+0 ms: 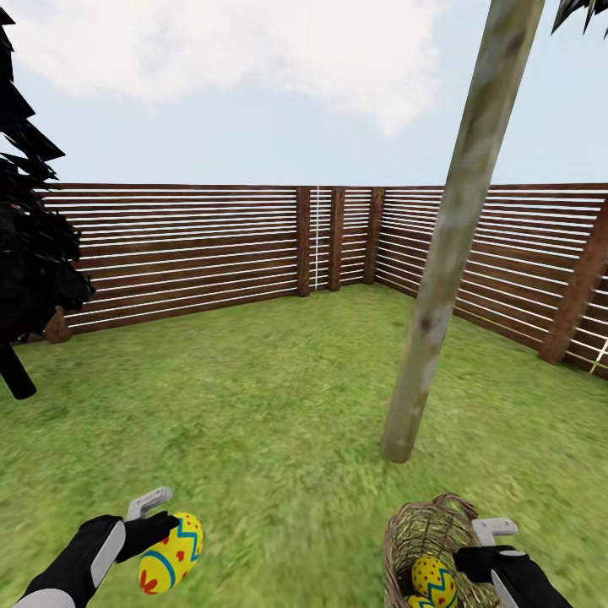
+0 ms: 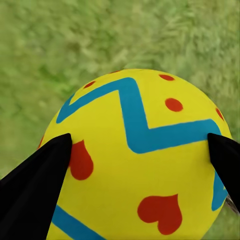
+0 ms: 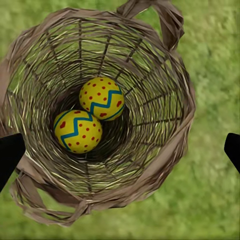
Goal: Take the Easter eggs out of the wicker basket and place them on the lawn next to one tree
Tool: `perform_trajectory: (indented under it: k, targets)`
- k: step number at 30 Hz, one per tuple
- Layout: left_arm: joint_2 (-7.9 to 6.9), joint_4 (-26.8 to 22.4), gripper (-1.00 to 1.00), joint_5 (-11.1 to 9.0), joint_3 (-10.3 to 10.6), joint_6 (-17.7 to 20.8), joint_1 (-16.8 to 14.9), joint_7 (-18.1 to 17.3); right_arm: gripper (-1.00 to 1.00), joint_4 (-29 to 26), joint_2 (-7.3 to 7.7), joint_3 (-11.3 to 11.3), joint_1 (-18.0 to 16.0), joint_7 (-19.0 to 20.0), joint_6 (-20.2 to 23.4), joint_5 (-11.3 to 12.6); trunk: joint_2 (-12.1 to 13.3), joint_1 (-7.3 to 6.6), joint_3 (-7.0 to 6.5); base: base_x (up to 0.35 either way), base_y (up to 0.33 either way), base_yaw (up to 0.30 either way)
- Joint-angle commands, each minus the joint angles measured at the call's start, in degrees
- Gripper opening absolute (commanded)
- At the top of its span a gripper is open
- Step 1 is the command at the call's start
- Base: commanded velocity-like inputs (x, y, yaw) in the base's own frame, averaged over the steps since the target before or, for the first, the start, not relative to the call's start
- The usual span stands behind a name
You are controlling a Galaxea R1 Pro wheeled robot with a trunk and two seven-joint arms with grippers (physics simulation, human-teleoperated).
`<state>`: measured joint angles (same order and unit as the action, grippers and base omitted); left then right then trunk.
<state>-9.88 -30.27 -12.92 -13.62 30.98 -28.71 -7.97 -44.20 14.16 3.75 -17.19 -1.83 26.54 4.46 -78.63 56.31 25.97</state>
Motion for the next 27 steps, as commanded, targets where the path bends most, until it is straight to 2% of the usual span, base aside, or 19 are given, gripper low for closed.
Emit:
perform_trajectory:
  k: [1,11,17,18,20,21,23,27]
  targets:
    - [0.03,-0.11,-1.0,-0.13,-0.31,0.39,-0.03,-0.27,1.0,-0.08,0.08,0.23,-0.02,-0.19,0.27,0.46,-0.04,0.0,0.07,0.0,0.0,0.0]
    - [-0.05,-0.48,-1.0,-0.18,-0.31,0.29,-0.03,-0.34,1.0,-0.01,-0.01,0.21,-0.03,-0.19,0.27,0.37,-4.05,2.2,1.86,0.0,0.0,0.0]
    - [-0.02,-1.22,-1.0,-0.19,-0.22,-2.85,-0.03,-0.38,1.0,0.08,-0.1,0.2,-0.03,-0.19,0.27,0.37,-6.46,3.51,2.94,0.0,0.0,0.0]
    - [0.03,-2.4,-1.0,-0.23,-0.44,-6.22,-0.03,0.08,1.0,0.08,-0.1,0.2,-0.03,-0.19,0.27,0.37,-6.86,3.73,3.12,0.0,0.0,0.0]
    - [0.03,-6.18,-1.0,-0.53,-2.12,-14.85,0.01,3.49,1.0,0.08,-0.1,0.21,-0.03,-0.19,0.27,0.37,-7.66,4.17,3.48,0.0,0.0,0.0]
    - [0.03,-7.65,-1.0,-0.53,-2.34,-15.92,-0.01,4.36,1.0,0.08,-0.1,0.2,-0.03,-0.19,0.27,0.37,-8.06,4.39,3.66,0.0,0.0,0.0]
    - [0.05,-15.0,-1.0,-0.5,-2.63,-17.81,-0.03,5.83,1.0,0.08,-0.1,0.2,-0.03,-0.14,0.27,0.41,-8.86,4.83,4.01,0.0,0.0,0.0]
    - [0.14,-20.27,-1.0,-0.71,-2.74,-18.06,-0.03,6.34,1.0,0.16,-0.45,0.33,-0.03,-0.17,0.38,0.33,-10.47,5.71,4.73,0.0,0.0,0.0]
